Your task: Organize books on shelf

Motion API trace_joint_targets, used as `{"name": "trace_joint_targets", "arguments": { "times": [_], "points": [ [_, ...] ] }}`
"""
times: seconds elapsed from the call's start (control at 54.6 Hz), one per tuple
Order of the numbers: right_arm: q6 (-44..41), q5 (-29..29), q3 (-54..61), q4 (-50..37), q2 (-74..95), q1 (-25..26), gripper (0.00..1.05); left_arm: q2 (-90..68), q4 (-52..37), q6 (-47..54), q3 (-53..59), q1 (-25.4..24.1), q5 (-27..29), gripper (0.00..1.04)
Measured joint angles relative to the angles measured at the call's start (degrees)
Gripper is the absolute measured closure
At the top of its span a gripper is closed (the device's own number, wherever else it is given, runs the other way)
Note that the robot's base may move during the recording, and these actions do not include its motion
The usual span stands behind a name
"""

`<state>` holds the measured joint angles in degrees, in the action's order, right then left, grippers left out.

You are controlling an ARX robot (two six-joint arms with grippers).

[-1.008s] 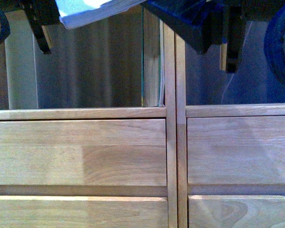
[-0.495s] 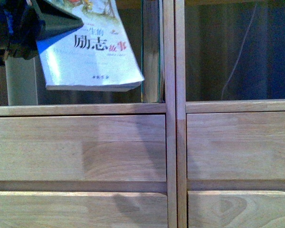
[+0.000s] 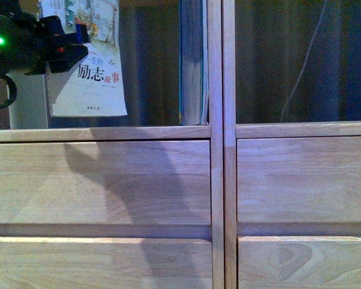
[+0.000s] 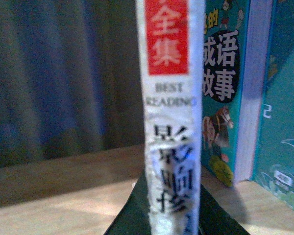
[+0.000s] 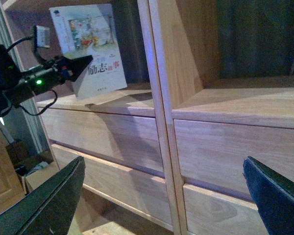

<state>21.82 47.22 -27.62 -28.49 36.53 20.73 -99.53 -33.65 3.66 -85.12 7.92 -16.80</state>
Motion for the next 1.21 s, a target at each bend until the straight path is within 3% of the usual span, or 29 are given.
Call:
{"name": "trace_joint_targets", "arguments": {
  "times": [0.311,0.898,0.971,1.209],
  "points": [
    [-0.66,0.13,0.02,0.00,0.00,0.13,0.07,-10.73,1.05,10.38,-12.61,5.07,7.06,0.98],
    [-0.68,0.15,0.02,0.00,0.00,0.13,0.07,-19.82,-0.11,15.10,-21.07,11.45,19.93,0.98],
    [-0.68,0.15,0.02,0.00,0.00,0.13,0.07,-19.85,0.46,15.87,-21.07,11.93,20.50,0.87],
    [-0.68,0.15,0.02,0.00,0.00,0.13,0.07,-17.14,-2.21,15.17,-14.99,12.66,20.37,0.32]
  ]
}}
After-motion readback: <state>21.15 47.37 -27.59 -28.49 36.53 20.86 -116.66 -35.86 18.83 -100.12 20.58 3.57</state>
